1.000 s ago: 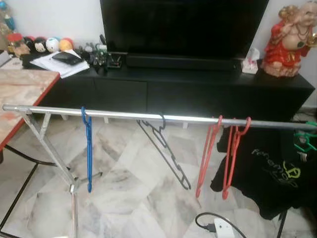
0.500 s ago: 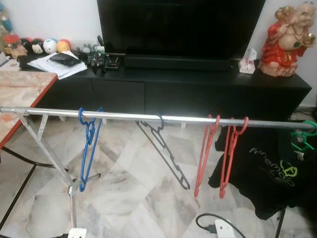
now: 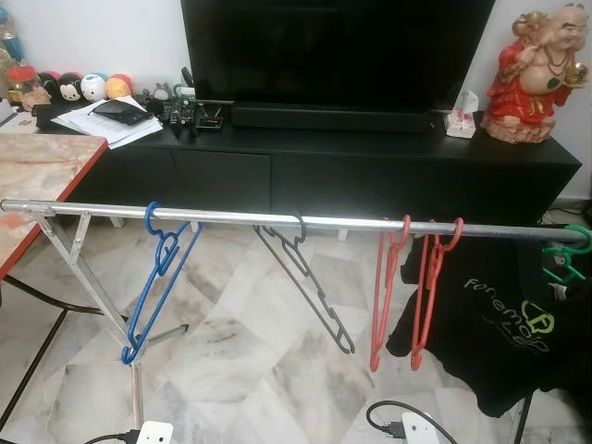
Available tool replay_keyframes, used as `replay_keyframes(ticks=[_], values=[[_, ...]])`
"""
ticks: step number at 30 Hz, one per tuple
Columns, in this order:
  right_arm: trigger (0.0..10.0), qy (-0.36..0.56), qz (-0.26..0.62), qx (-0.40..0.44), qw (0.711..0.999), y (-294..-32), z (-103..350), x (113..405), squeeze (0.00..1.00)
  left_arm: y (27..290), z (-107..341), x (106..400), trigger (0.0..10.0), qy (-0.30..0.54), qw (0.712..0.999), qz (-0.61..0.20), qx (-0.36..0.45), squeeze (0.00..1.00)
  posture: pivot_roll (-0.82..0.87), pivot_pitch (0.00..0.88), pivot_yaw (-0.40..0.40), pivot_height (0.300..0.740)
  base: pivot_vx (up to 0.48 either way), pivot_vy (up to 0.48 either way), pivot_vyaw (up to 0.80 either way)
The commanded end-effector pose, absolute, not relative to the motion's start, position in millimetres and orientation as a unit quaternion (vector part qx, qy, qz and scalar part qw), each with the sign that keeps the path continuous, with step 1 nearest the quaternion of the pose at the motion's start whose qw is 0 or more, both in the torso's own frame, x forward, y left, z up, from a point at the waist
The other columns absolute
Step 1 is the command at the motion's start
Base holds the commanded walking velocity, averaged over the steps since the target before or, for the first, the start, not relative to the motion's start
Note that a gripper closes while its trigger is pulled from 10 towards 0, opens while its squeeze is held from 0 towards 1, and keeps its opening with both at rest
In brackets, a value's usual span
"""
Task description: Hang hanger
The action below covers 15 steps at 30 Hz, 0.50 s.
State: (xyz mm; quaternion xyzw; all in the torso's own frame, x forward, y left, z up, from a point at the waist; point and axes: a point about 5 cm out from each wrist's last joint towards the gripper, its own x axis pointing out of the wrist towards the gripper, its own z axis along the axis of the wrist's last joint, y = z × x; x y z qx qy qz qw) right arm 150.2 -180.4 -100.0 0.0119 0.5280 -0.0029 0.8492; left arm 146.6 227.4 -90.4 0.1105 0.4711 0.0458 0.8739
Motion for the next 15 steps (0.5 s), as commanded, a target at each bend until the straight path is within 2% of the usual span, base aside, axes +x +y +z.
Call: replay_keyframes(ticks=[1,15], values=[[10.0,0.523,-0.008,0.015,0.852,-181.4,-99.5,151.0,0.0,229.8,-92.2,140.9,10.0,0.48,0.869,0.048,0.111,0.0,-0.05,0.0,-0.041,0.74,-0.244,0.0,0.0],[10.0,0.519,-0.009,0.015,0.854,-182.2,-98.1,154.5,0.0,228.0,-94.1,136.8,10.0,0.483,0.868,0.057,0.101,0.0,-0.05,0.0,-0.036,0.74,-0.246,0.0,0.0]])
